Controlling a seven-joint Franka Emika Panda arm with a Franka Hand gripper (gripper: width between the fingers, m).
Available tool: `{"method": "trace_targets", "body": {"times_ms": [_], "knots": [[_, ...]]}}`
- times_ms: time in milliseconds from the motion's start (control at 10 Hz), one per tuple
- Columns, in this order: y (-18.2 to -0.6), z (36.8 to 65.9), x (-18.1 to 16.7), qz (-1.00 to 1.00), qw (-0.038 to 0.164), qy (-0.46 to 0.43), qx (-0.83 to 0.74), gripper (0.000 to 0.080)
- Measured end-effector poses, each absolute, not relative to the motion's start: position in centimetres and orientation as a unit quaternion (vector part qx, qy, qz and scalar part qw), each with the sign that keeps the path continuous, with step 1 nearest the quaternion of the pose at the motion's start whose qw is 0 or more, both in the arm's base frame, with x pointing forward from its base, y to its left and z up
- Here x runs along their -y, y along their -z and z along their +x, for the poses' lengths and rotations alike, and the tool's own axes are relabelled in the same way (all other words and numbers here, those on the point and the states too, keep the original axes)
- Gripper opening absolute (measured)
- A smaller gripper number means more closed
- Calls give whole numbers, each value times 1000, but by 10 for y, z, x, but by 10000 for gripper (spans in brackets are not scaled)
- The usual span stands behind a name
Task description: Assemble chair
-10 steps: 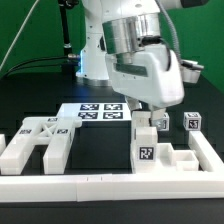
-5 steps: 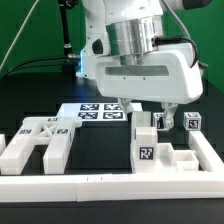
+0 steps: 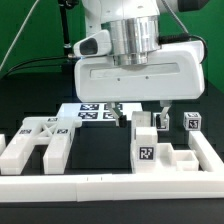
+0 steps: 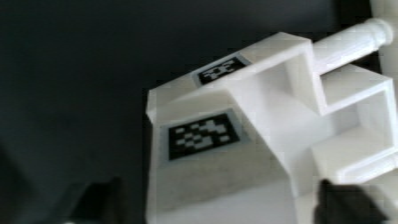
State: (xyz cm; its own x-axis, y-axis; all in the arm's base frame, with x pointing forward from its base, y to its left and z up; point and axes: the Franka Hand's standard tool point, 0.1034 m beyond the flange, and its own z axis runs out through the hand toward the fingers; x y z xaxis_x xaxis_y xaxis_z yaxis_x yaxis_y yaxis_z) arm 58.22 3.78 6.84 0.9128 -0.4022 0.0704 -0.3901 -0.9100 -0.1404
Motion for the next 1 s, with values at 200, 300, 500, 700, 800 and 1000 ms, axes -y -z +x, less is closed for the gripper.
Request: {"method": "trace_targets", "body": {"times_ms": [200,300,500,700,800,1000], "knots": [[-68,582,-36,-960,65,45,-268,319],[-68,582,-34,-945,67,41,-317,291],[-69,581,-29,-890,73,23,-449,290],[-68,580,-29,-812,85,7,-578,290],[-68,579,-30,-772,92,2,-629,290],[-67,578,-32,-712,98,-5,-695,291]]}}
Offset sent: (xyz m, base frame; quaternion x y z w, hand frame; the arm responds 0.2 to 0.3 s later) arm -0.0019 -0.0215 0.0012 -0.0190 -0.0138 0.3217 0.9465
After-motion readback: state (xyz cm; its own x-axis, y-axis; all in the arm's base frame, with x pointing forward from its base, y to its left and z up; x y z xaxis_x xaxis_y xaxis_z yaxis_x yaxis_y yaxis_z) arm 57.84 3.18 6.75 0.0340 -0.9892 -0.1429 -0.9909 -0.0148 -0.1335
